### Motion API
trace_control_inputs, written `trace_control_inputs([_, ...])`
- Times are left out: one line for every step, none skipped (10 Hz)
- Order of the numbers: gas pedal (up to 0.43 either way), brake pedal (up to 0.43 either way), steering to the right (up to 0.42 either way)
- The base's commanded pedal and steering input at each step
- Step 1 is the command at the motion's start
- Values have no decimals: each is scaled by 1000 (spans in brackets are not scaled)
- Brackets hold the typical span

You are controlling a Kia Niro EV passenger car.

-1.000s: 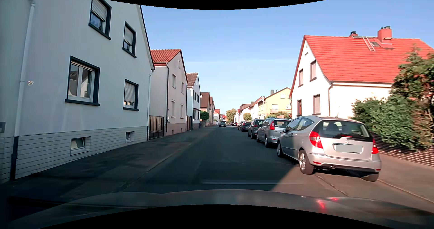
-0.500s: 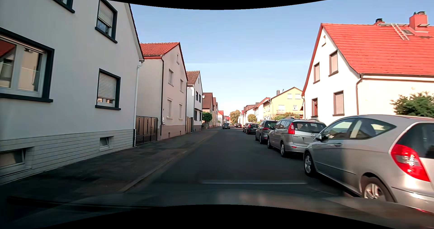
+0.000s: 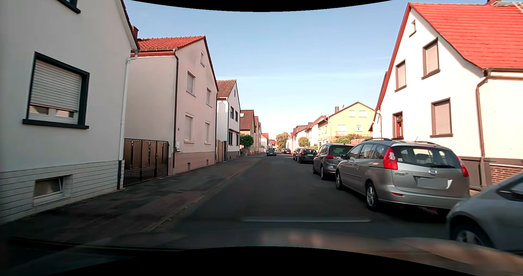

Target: Follow the waypoints while adhering to traffic rules and regulations

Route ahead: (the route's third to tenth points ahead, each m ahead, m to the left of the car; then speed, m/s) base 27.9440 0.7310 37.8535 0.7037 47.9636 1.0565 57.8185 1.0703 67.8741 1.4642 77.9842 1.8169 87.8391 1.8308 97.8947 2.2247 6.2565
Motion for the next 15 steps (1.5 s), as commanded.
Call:
trace_control_inputs([299, 0, -1])
trace_control_inputs([280, 0, -1])
trace_control_inputs([260, 0, -1])
trace_control_inputs([240, 0, -1])
trace_control_inputs([228, 0, -1])
trace_control_inputs([209, 0, -1])
trace_control_inputs([169, 0, -1])
trace_control_inputs([138, 0, -1])
trace_control_inputs([98, 0, -1])
trace_control_inputs([79, 0, -1])
trace_control_inputs([39, 0, -2])
trace_control_inputs([0, 0, -3])
trace_control_inputs([0, 0, -4])
trace_control_inputs([0, 0, -6])
trace_control_inputs([0, 0, -7])
